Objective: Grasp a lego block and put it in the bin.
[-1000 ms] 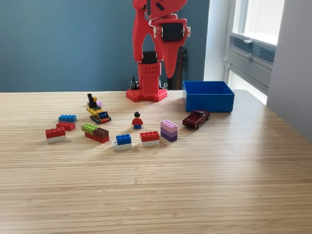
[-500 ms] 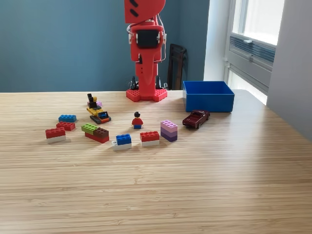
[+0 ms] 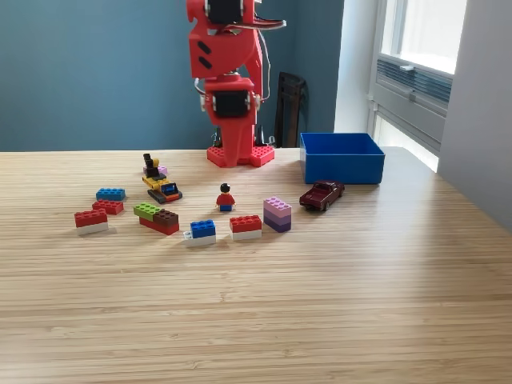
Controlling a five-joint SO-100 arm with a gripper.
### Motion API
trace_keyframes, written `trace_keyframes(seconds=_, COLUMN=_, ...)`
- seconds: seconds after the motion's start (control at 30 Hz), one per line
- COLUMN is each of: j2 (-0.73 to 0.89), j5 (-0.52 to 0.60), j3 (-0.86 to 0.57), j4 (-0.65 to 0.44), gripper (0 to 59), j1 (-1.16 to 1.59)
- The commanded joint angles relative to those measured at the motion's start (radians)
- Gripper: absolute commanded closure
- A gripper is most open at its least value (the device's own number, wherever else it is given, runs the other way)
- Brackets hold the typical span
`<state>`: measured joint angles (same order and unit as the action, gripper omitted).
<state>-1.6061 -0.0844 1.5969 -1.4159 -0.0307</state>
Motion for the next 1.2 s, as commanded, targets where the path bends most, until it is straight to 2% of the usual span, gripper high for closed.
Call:
trace_keyframes(seconds=0.03, j2=-0.035, j5=0.0, j3=-0.005, j4=0.008, gripper=58.5, j1=0.08)
trace_keyframes(seconds=0.43, j2=-0.035, j5=-0.146, j3=-0.017, j4=0.025, gripper=57.8, j1=0.199)
trace_keyframes(seconds=0.57, j2=-0.032, j5=-0.212, j3=-0.012, j4=0.034, gripper=40.2, j1=0.199)
trace_keyframes(seconds=0.63, j2=-0.023, j5=-0.238, j3=-0.012, j4=0.037, gripper=36.0, j1=0.196)
trace_keyframes(seconds=0.93, j2=-0.017, j5=-0.282, j3=-0.006, j4=0.112, gripper=28.2, j1=0.184)
trace_keyframes(seconds=1.2, j2=-0.012, j5=-0.339, j3=0.038, j4=0.186, gripper=24.3, j1=0.158)
